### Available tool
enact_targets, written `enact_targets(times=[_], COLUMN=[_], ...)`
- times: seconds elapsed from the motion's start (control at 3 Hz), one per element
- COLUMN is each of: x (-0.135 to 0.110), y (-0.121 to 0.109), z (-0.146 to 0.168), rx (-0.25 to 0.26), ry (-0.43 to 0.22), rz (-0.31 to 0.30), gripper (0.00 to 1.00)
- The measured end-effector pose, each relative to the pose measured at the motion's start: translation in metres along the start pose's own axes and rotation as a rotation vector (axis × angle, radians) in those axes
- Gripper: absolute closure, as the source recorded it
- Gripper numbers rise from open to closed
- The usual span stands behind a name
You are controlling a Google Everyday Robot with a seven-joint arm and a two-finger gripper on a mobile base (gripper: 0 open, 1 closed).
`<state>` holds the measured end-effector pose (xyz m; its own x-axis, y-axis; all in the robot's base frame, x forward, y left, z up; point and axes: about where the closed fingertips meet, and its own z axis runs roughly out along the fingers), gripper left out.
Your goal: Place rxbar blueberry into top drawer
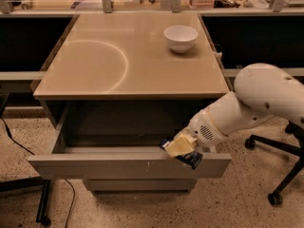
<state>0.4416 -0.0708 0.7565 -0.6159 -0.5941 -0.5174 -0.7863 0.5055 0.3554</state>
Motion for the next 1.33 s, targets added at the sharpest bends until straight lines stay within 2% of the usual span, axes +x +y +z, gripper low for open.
enact_targets(times=[0.33, 0.67, 1.0, 1.33], x=[-0.012, -0.041, -0.067, -0.073], y=[0.003, 0.0, -0.002, -0.007], z=[0.037, 0.062, 0.079, 0.091], rx=[-0.014, -0.006, 0.009, 0.035], ry=[-0.041, -0.08, -0.09, -0.077], rz=[-0.029, -0.082, -0.142, -0.17], gripper=[1.0, 1.0, 1.0, 1.0])
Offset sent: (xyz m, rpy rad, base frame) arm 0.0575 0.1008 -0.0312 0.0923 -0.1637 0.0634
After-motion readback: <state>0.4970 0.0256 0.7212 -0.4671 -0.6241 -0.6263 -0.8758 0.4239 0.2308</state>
